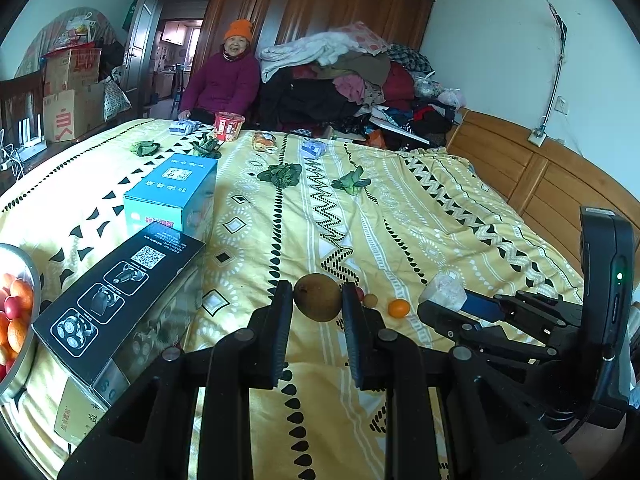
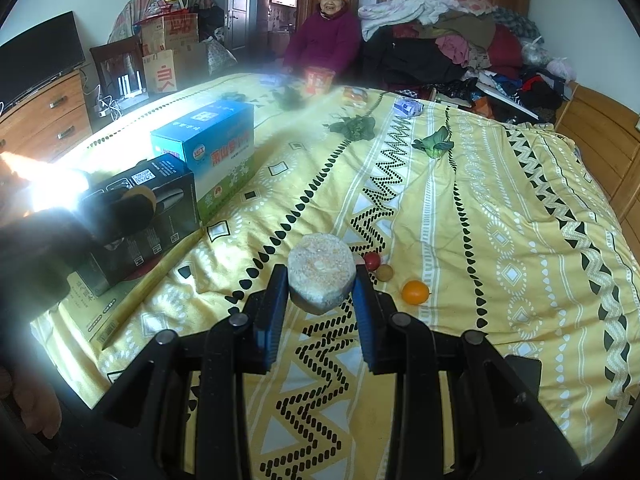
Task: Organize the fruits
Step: 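Carry both held fruits over the steel bowl with both tools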
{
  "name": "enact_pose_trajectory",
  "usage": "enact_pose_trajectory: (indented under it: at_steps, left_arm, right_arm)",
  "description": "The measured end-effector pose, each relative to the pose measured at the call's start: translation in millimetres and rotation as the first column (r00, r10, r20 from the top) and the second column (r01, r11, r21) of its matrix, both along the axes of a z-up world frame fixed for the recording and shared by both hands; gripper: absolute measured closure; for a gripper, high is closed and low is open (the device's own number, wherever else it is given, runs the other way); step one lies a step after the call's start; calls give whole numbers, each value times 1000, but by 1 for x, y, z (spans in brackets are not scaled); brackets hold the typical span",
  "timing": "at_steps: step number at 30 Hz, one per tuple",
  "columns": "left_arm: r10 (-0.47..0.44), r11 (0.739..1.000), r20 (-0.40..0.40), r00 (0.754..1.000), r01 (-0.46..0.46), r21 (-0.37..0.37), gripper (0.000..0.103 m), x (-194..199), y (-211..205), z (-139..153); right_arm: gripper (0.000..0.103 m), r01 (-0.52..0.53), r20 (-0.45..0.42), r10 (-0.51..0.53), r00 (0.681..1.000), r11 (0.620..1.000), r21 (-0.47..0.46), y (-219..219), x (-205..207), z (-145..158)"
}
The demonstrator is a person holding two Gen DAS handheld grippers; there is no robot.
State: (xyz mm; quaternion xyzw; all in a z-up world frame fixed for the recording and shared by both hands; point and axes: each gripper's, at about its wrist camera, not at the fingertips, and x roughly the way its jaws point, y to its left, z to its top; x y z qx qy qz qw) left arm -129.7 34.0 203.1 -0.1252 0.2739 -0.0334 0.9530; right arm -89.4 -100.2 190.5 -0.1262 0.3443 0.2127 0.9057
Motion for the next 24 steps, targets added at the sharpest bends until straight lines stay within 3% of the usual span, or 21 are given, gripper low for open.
enact_pose_trajectory:
  at_steps: [6, 13, 24]
  left_arm:
    - [45, 999, 21, 999, -45, 11, 78, 0, 17, 10]
    - [145, 989, 43, 988, -146, 19, 78, -15, 68, 22]
    - [343, 939, 61, 937, -344, -5, 78, -58, 174, 30]
  right_arm:
    - [70, -9, 2, 9, 1000, 1000, -3, 11, 4, 6]
    - [70, -72, 33, 72, 997, 997, -1, 53, 4, 23]
    - [70, -267, 65, 268, 961, 963, -23, 164, -20, 41]
